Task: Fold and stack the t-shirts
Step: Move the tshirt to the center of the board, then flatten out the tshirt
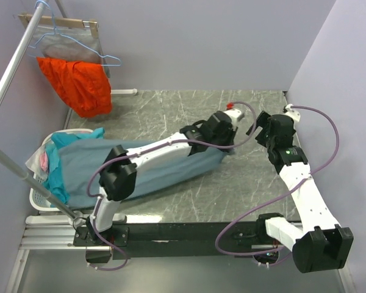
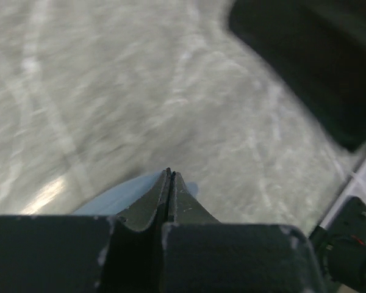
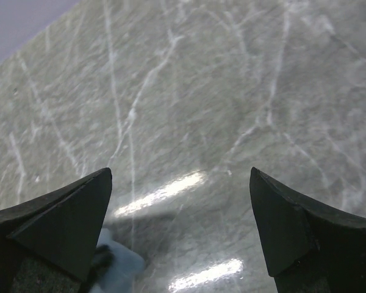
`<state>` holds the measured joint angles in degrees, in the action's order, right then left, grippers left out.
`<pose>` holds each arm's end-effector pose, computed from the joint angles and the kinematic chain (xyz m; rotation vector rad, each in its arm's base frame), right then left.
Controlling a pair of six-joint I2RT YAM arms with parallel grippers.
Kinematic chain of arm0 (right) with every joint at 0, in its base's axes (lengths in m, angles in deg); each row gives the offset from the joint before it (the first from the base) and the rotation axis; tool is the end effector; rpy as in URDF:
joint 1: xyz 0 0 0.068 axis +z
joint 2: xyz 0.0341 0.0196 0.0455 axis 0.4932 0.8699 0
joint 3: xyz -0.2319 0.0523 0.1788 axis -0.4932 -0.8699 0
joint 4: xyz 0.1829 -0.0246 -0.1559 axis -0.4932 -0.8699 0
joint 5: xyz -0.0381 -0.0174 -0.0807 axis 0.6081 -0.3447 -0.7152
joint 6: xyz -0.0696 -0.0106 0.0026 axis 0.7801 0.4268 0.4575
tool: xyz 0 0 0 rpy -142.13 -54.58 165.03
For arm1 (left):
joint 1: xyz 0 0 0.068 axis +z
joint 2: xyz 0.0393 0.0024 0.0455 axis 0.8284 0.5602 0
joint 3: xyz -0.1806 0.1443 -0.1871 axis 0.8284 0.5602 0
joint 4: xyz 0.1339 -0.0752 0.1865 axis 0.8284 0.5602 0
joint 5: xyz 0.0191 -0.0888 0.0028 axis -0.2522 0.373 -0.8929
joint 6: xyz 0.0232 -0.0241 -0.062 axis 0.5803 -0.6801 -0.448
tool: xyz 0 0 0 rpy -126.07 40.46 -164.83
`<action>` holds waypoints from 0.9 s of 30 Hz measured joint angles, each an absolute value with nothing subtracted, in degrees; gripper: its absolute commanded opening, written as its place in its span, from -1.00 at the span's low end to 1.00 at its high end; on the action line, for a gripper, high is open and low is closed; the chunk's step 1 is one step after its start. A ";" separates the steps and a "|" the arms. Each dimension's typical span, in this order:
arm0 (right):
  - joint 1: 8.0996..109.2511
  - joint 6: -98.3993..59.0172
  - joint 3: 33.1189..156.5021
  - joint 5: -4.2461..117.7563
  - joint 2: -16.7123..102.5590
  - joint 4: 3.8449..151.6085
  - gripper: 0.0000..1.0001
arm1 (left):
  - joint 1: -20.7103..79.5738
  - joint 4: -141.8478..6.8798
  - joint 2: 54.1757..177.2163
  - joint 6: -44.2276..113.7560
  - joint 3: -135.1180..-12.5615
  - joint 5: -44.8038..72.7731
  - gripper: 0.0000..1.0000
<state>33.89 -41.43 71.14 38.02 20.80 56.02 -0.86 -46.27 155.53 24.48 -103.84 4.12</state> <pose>0.2142 0.0050 0.3299 0.5498 2.0010 0.1504 0.2676 -0.4059 0.3129 0.6539 2.1355 -0.7575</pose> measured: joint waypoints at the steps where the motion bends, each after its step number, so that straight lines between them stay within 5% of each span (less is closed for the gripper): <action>1: 33.89 -41.59 71.10 36.97 20.69 55.67 1.00 | -1.39 -46.53 157.32 24.69 -105.83 5.65 -0.99; 6: 33.89 -42.13 70.88 31.36 20.34 54.12 0.99 | -3.01 -46.99 160.99 25.74 -112.34 12.42 -0.96; 9: 33.89 -42.46 70.88 29.83 20.34 53.46 0.99 | -3.14 -47.16 161.83 27.06 -117.17 14.37 -0.13; 10: 33.89 -42.46 70.86 29.69 20.36 53.44 0.99 | -3.12 -47.58 161.83 27.49 -118.24 14.37 0.42; 13: 33.89 -42.18 70.84 30.37 20.76 53.59 0.99 | -2.90 -49.63 160.21 28.45 -116.87 11.07 0.99; 27: 35.33 -39.05 70.75 47.53 34.31 50.51 0.99 | 8.47 -41.15 135.95 13.61 -74.51 -23.90 0.93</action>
